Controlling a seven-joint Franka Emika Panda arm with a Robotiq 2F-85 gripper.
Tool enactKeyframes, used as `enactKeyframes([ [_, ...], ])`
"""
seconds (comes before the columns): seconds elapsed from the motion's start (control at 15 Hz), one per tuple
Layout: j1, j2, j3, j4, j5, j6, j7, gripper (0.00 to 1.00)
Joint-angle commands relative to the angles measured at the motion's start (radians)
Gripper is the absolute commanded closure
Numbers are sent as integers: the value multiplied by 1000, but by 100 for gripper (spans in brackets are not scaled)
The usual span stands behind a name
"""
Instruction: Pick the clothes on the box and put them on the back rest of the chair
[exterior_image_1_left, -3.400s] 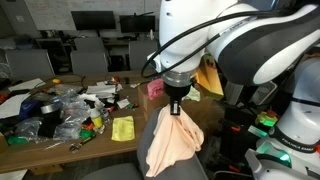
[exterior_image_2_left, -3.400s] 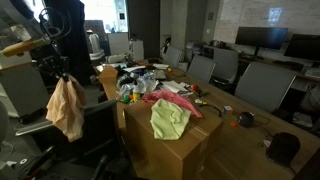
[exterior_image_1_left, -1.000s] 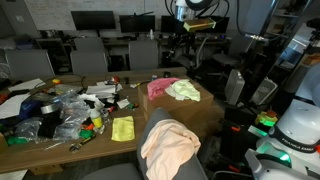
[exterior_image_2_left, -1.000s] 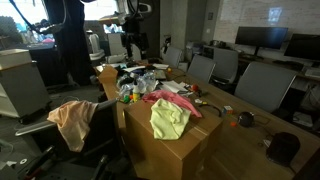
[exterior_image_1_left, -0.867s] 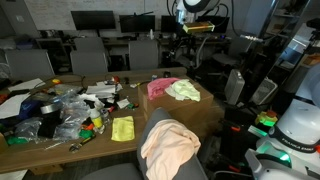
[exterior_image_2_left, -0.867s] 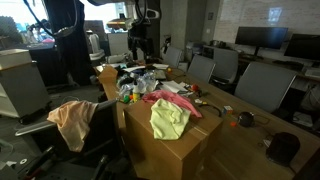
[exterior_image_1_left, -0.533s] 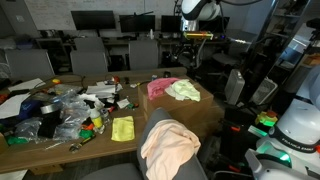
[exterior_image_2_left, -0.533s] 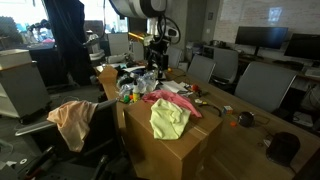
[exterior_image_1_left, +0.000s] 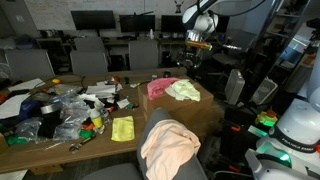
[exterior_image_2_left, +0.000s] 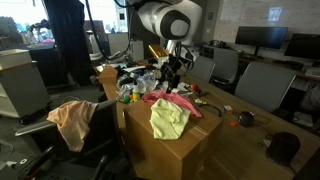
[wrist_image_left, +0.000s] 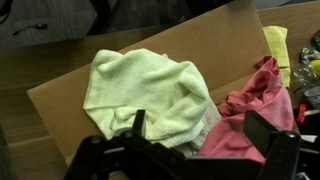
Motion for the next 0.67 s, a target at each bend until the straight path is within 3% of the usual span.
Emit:
enactKeyframes([
  [0.0,-12,90,0,55,55,11,6,0],
  [0.6,-24,249,-5,122,55,38,69,0],
])
